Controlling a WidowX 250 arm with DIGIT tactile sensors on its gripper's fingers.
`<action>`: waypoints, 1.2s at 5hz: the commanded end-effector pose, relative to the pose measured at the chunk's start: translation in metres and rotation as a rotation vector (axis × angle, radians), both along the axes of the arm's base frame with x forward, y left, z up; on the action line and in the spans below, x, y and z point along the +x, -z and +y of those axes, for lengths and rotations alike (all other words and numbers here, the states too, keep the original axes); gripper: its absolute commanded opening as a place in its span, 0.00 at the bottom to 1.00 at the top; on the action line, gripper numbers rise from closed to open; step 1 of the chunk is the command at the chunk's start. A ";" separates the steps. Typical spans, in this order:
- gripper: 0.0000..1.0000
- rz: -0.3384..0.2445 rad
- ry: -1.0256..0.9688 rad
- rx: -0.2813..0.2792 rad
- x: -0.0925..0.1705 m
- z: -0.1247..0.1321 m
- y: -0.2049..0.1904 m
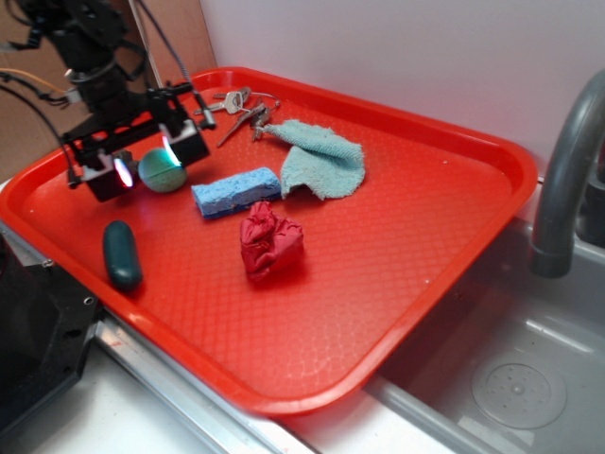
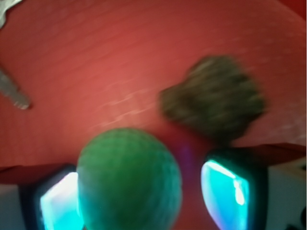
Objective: Grab the green ball.
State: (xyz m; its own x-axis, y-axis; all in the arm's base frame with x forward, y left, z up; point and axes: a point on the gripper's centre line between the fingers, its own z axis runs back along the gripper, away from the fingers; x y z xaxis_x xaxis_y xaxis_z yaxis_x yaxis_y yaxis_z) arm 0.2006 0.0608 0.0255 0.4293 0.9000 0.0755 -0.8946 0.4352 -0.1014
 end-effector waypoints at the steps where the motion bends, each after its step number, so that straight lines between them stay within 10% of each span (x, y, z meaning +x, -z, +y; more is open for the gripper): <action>1: 0.00 0.111 0.068 0.005 0.004 -0.007 -0.015; 4: 0.00 0.073 0.812 0.124 -0.018 0.006 -0.165; 6: 0.00 0.102 0.889 0.118 -0.003 0.012 -0.191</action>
